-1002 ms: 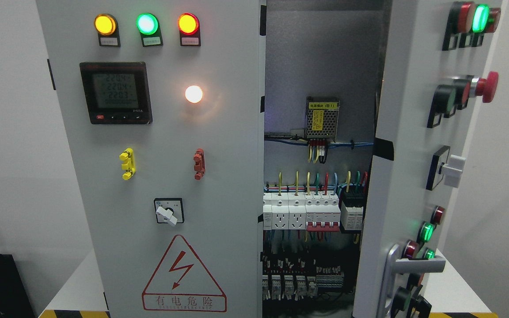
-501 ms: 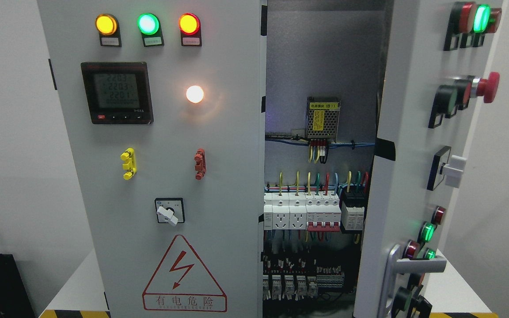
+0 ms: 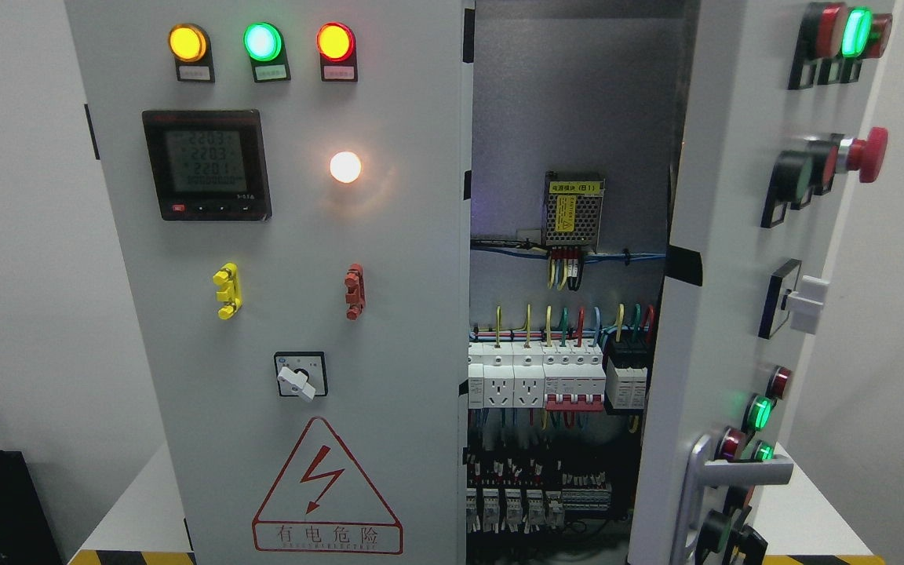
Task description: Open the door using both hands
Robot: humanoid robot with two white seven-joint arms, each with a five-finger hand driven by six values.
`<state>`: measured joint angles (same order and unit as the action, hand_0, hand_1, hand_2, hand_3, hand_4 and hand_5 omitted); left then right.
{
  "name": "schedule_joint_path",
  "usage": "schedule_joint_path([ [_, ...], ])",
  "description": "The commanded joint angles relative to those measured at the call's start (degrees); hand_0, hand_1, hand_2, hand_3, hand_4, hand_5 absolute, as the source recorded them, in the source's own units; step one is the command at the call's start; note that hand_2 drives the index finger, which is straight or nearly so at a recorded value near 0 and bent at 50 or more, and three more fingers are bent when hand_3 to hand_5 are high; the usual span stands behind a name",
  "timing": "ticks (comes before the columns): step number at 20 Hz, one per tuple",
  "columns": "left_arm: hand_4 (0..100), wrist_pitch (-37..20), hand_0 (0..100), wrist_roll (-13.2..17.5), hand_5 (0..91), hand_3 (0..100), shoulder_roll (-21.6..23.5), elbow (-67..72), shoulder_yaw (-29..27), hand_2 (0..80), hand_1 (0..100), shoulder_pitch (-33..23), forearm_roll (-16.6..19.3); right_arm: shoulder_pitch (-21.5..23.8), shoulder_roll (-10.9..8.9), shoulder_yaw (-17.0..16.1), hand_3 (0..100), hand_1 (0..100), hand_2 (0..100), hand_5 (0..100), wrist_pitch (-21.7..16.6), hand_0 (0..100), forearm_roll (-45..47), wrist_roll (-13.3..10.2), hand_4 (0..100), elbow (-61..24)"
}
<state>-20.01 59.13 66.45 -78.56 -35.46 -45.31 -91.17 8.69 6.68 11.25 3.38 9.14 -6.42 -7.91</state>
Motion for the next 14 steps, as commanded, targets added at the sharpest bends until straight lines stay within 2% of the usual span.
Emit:
schedule_joint_path([
  [1,0,0.4,12,-0.2,0.0,0,26.5,-8.3,-4.5,0.0,39,2.2,-5.7,-0.1,0.00,0.0,0,39,0,0,0.0,12,0.0,0.0,0,0.0],
  [5,0,2.5,12,-0.2,0.0,0,28.7,-11.4,-3.7,0.0,39,5.8,-5.6,0.0,0.00,0.0,0,39,0,0,0.0,12,0.0,0.0,0,0.0],
  [7,0,3.2,12,-0.2,0.0,0,28.8,-12.0,-1.2,0.0,39,8.7,-5.1,-0.1,0.00,0.0,0,39,0,0,0.0,12,0.0,0.0,0,0.0],
  [9,0,3.2,12,-0.2,0.0,0,28.0,-11.5,7.7,0.0,39,15.7,-4.6,0.0,0.00,0.0,0,39,0,0,0.0,12,0.0,0.0,0,0.0],
  [10,0,3.2,12,-0.2,0.0,0,26.6,-11.5,13.3,0.0,39,20.8,-4.4,0.0,0.00,0.0,0,39,0,0,0.0,12,0.0,0.0,0,0.0],
  [11,0,3.2,12,-0.2,0.0,0,24.5,-11.5,20.8,0.0,39,28.4,-3.2,0.0,0.00,0.0,0,39,0,0,0.0,12,0.0,0.0,0,0.0],
  [13,0,3.3,12,-0.2,0.0,0,21.3,-12.0,34.6,0.0,39,41.8,1.7,-0.1,0.00,0.0,0,39,0,0,0.0,12,0.0,0.0,0,0.0],
  [14,0,3.5,12,-0.2,0.0,0,19.4,-12.1,39.8,0.0,39,47.8,3.7,0.0,0.00,0.0,0,39,0,0,0.0,12,0.0,0.0,0,0.0],
])
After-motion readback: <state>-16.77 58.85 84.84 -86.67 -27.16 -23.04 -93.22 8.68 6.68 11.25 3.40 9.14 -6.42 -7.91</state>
